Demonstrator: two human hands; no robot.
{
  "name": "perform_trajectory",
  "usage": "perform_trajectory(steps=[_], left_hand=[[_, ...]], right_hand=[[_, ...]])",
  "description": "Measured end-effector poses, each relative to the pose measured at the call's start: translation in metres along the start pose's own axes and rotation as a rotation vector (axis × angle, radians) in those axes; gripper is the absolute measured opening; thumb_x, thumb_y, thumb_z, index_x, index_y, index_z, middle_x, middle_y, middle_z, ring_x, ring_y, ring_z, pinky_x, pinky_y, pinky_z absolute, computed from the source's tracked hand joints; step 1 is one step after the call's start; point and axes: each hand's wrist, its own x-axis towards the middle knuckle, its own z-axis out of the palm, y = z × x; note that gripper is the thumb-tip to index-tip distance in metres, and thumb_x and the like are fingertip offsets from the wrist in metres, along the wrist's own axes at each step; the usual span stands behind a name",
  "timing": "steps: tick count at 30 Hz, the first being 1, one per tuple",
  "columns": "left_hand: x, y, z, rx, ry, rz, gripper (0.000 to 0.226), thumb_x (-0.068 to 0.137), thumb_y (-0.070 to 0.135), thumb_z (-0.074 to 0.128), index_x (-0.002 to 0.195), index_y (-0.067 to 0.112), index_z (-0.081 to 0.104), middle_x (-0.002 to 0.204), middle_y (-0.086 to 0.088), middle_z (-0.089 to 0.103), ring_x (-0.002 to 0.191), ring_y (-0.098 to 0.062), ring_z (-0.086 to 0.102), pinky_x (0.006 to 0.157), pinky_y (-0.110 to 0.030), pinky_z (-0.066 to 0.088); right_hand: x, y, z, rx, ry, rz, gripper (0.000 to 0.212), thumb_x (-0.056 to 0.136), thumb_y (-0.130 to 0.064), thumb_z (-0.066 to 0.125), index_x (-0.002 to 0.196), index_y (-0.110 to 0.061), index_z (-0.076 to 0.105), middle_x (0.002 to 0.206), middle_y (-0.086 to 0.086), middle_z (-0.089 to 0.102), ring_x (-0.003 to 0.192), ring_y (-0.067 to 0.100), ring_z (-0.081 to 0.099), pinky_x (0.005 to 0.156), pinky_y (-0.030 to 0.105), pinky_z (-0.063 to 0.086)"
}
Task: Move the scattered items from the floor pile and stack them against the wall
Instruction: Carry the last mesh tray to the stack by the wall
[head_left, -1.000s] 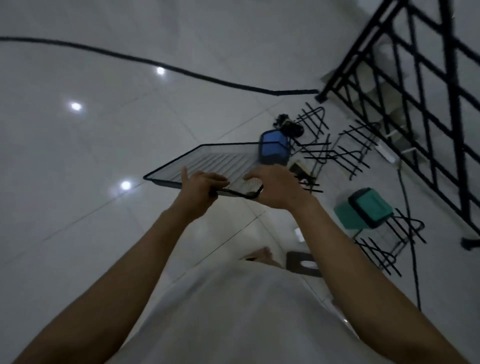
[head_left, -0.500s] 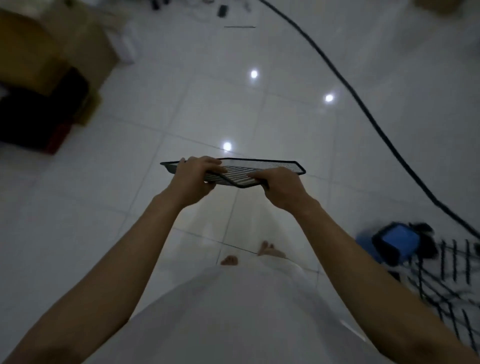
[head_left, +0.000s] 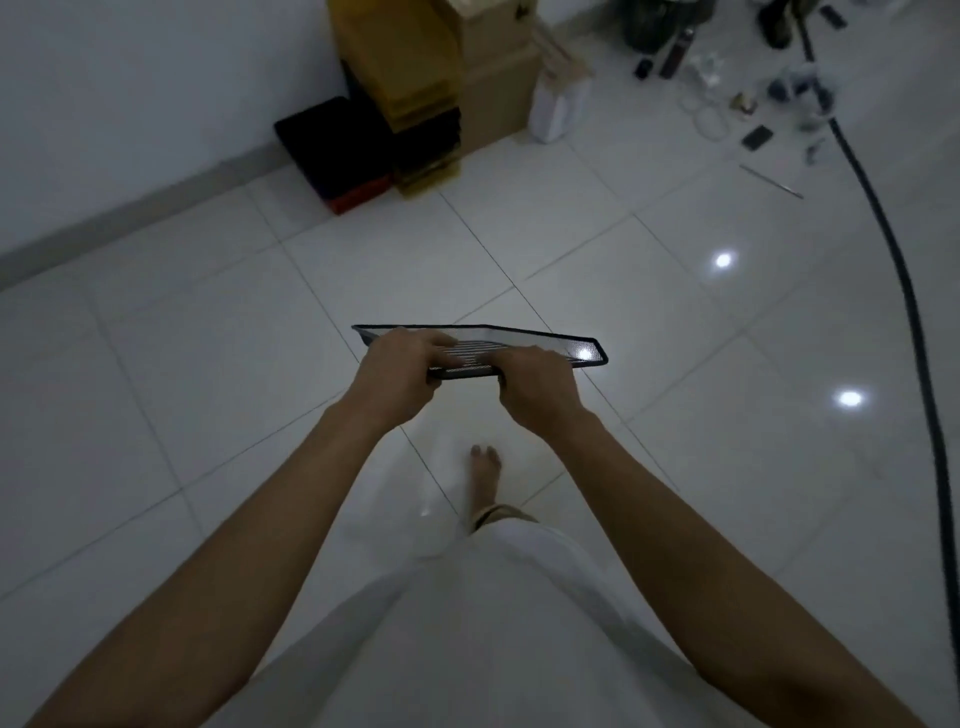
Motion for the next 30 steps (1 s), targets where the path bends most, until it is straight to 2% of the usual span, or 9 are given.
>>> perform_trajectory(steps=[6, 11, 15, 18, 20, 22, 24, 26, 30], left_hand=[[0.07, -0.025, -0.02, -0.025, 0.021, 0.122, 0.041, 0.068, -0.007, 0.079, 0.104, 0.011, 0.075, 0.111, -0.009, 0.069, 0.095, -0.031, 0.06, 0.086, -0.035, 0.04], [0.103, -0.063, -0.038, -0.015, 0.096, 0.141, 0.035, 0.069, -0.002, 0.081, 0.101, 0.011, 0.076, 0.111, -0.011, 0.067, 0.104, -0.029, 0.056, 0.09, -0.045, 0.043], [0.121, -0.091, -0.047, 0.021, 0.114, -0.012, 0.039, 0.069, -0.001, 0.08, 0.104, 0.014, 0.074, 0.119, -0.012, 0.064, 0.111, -0.03, 0.054, 0.095, -0.053, 0.042], [0.136, -0.112, -0.065, 0.086, -0.051, -0.302, 0.037, 0.083, 0.018, 0.072, 0.117, 0.029, 0.068, 0.136, 0.001, 0.054, 0.126, -0.027, 0.046, 0.106, -0.069, 0.016], [0.15, -0.128, -0.075, 0.091, -0.223, -0.427, 0.041, 0.087, 0.04, 0.065, 0.127, 0.034, 0.059, 0.143, 0.008, 0.047, 0.133, -0.022, 0.04, 0.107, -0.07, 0.0], [0.171, -0.142, -0.081, 0.067, -0.282, -0.451, 0.051, 0.086, 0.053, 0.06, 0.133, 0.032, 0.053, 0.143, 0.009, 0.047, 0.132, -0.021, 0.041, 0.108, -0.068, -0.005], [0.196, -0.158, -0.085, 0.058, -0.288, -0.474, 0.051, 0.088, 0.052, 0.057, 0.134, 0.031, 0.05, 0.139, 0.006, 0.05, 0.129, -0.021, 0.044, 0.11, -0.065, -0.001], [0.223, -0.178, -0.087, 0.12, -0.281, -0.529, 0.045, 0.091, 0.04, 0.056, 0.134, 0.028, 0.049, 0.131, 0.003, 0.055, 0.123, -0.022, 0.048, 0.111, -0.063, 0.008], [0.274, -0.22, -0.096, 0.258, -0.231, -0.595, 0.046, 0.087, 0.015, 0.053, 0.133, 0.018, 0.048, 0.124, -0.005, 0.056, 0.108, -0.025, 0.056, 0.102, -0.048, 0.038]], right_hand=[[0.099, 0.051, -0.025, 0.053, -0.188, -0.169, 0.031, 0.093, -0.014, 0.053, 0.121, -0.023, 0.065, 0.115, 0.005, 0.068, 0.104, 0.027, 0.062, 0.082, 0.039, 0.051], [0.168, 0.088, -0.032, 0.081, -0.251, -0.266, 0.044, 0.09, -0.005, 0.055, 0.13, -0.024, 0.061, 0.123, 0.006, 0.066, 0.111, 0.029, 0.062, 0.091, 0.04, 0.051], [0.224, 0.079, -0.03, 0.023, -0.266, -0.324, 0.052, 0.091, -0.002, 0.049, 0.134, -0.031, 0.058, 0.123, 0.004, 0.067, 0.106, 0.028, 0.064, 0.087, 0.04, 0.053], [0.264, 0.064, -0.024, -0.063, -0.244, -0.389, 0.053, 0.092, -0.005, 0.047, 0.134, -0.036, 0.056, 0.116, 0.005, 0.069, 0.101, 0.028, 0.065, 0.08, 0.037, 0.053], [0.292, 0.056, -0.019, -0.074, -0.212, -0.433, 0.05, 0.091, -0.005, 0.049, 0.131, -0.034, 0.06, 0.112, 0.005, 0.071, 0.098, 0.027, 0.066, 0.077, 0.034, 0.051], [0.32, 0.047, -0.014, -0.058, -0.133, -0.474, 0.047, 0.086, -0.001, 0.055, 0.122, -0.028, 0.067, 0.105, 0.005, 0.073, 0.092, 0.027, 0.069, 0.07, 0.031, 0.05], [0.351, 0.036, -0.011, -0.018, -0.043, -0.51, 0.045, 0.073, 0.007, 0.066, 0.107, -0.021, 0.075, 0.09, 0.005, 0.075, 0.075, 0.027, 0.071, 0.059, 0.029, 0.051], [0.383, 0.023, -0.01, -0.016, -0.003, -0.55, 0.045, 0.063, 0.01, 0.072, 0.097, -0.019, 0.078, 0.079, 0.004, 0.075, 0.065, 0.025, 0.07, 0.055, 0.028, 0.052], [0.457, 0.002, -0.01, -0.033, -0.007, -0.596, 0.043, 0.072, 0.007, 0.067, 0.107, -0.017, 0.074, 0.091, 0.004, 0.076, 0.077, 0.026, 0.07, 0.078, 0.039, 0.055]])
